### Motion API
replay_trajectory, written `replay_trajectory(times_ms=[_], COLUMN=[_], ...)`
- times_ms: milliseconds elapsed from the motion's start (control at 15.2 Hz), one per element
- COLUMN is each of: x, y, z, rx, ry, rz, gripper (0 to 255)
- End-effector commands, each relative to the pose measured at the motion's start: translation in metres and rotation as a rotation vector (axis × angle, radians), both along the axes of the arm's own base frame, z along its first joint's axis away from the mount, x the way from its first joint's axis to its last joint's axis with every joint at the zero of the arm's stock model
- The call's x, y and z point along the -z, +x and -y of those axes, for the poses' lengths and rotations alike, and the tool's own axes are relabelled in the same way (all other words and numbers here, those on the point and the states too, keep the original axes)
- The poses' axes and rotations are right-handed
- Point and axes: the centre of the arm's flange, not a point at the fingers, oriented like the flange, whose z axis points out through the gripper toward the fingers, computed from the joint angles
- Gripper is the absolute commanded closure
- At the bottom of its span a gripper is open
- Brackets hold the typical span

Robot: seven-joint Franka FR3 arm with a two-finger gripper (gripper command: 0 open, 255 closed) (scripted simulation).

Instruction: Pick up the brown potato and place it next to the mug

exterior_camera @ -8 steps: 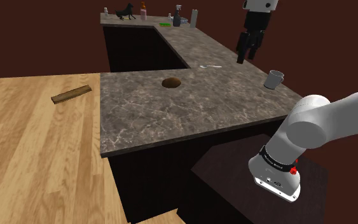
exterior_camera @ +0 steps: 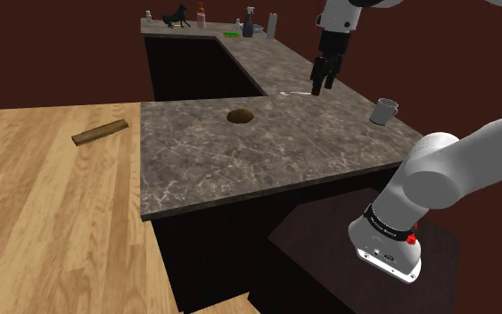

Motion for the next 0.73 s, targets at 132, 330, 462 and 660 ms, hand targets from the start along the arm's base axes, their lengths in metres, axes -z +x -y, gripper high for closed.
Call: replay_trajectory(times_ms=[132, 330, 462, 660], x=[0.031, 0.053, 0.067, 0.088], y=[0.042, 0.074, 0.095, 0.127], z=[0.007, 0.010, 0.010, 0.009], rx=[-0.076, -0.131, -0.168, -0.224], ry=[0.006, 0.011, 0.015, 0.020], rz=[0.019, 0.032, 0.041, 0.054], gripper=[0, 0, 0, 0])
